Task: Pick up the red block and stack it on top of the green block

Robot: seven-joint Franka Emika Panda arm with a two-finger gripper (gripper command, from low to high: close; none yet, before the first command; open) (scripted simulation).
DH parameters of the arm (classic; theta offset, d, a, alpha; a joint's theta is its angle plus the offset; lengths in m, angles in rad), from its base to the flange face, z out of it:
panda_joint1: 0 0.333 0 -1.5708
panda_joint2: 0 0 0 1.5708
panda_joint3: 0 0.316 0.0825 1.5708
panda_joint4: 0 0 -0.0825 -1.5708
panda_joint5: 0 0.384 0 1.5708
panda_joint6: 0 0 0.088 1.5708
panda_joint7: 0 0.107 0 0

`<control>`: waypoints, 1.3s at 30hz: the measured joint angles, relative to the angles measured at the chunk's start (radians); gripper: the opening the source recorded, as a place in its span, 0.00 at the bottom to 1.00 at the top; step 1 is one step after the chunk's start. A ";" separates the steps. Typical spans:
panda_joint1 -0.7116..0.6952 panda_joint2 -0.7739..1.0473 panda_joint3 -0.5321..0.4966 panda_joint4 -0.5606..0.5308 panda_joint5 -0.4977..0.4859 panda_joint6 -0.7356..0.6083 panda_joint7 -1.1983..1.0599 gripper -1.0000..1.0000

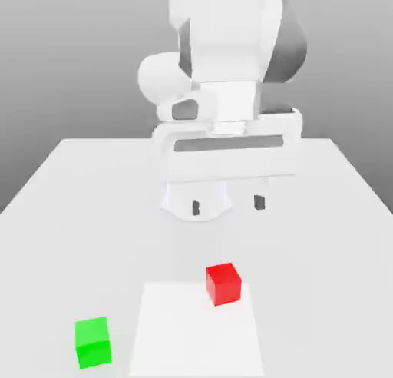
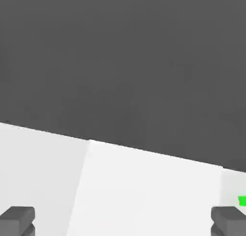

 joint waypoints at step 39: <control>-0.290 0.442 -0.167 0.356 0.060 -0.056 -0.251 0.00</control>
